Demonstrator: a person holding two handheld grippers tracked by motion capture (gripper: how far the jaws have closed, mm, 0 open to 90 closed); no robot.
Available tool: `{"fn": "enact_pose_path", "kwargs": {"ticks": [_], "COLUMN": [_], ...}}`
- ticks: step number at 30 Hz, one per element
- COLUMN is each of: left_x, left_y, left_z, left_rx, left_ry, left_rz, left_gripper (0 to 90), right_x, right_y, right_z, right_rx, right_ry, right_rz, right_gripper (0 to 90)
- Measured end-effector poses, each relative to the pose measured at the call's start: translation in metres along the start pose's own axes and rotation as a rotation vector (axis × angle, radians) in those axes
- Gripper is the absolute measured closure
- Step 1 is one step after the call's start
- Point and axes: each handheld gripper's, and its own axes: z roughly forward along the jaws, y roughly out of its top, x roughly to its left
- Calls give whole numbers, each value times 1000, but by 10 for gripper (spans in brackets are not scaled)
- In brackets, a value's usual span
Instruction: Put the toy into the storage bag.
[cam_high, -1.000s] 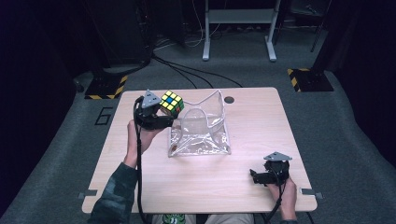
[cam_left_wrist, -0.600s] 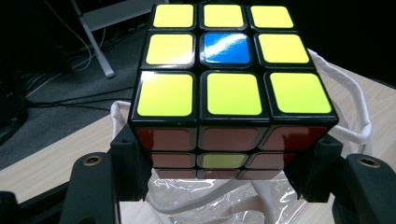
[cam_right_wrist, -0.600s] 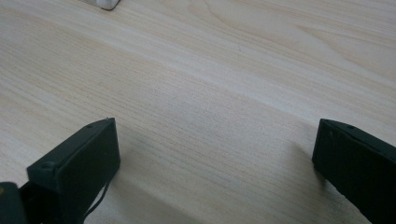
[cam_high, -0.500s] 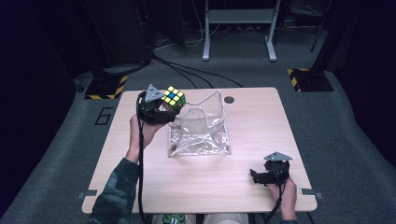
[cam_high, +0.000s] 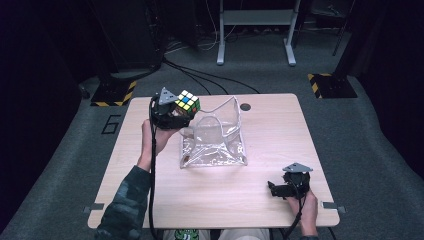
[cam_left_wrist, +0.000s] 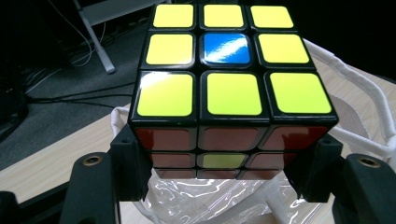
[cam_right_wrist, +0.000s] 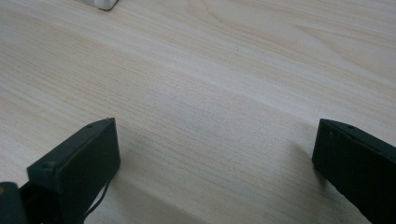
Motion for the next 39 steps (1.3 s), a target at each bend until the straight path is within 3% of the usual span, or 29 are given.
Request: {"fn": "enact_pose_path", "kwargs": {"ticks": [35,39], "left_x": [17,16], "left_y": [-19,-21], "left_z": [34,37], "left_rx": [125,138], "left_ry": [-15,-18], "left_rz": [-70,-64], "left_gripper": [341,341], "right_x": [0,0], "right_y": [0,0], "right_z": [0,0], "right_rx": [0,0], "right_ry": [0,0], "right_rz": [0,0], "right_gripper": [1,1]}}
